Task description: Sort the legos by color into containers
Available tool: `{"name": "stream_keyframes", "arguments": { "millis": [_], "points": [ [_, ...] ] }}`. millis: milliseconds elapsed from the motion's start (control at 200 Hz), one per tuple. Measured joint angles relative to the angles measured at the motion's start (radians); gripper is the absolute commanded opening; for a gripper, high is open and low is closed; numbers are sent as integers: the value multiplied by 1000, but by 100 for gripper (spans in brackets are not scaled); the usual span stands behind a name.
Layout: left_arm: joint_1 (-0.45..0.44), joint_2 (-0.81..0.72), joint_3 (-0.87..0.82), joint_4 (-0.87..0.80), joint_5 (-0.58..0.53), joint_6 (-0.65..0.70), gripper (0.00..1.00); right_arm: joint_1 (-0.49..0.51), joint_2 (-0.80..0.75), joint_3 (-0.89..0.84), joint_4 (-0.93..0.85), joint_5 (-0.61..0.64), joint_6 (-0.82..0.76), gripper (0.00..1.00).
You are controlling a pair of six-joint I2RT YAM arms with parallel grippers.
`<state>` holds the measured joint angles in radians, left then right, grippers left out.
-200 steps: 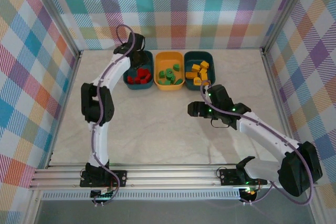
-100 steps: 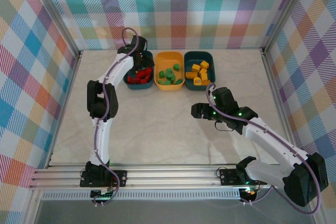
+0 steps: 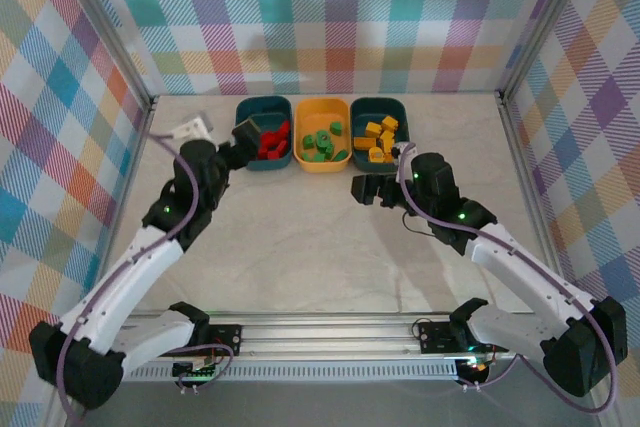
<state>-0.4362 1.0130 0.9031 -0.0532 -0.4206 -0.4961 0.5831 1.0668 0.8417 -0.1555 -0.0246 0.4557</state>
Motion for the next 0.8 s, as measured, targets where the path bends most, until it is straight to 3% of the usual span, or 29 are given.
{"name": "stream_keyframes", "arguments": {
  "millis": [115, 260, 360, 510, 635, 800],
  "points": [
    [3, 50, -80, 28, -150, -48, 100, 0, 99, 32, 55, 101, 0, 100],
    [8, 70, -320, 248, -211, 93, 100, -6, 161, 10, 173, 104, -111, 100],
    [28, 95, -478, 444, -168, 304, 100, -9, 161, -25, 250, 94, -260, 100],
    [52, 252, -500, 575, -88, 535, 100, -58, 121, -128, 336, 90, -473, 100],
    [78, 320, -500, 647, -45, 630, 100, -134, 56, -251, 371, 140, -588, 100],
    [172, 413, -526, 809, 13, 643, 100, -229, -3, -446, 494, 205, -652, 100]
  ]
}}
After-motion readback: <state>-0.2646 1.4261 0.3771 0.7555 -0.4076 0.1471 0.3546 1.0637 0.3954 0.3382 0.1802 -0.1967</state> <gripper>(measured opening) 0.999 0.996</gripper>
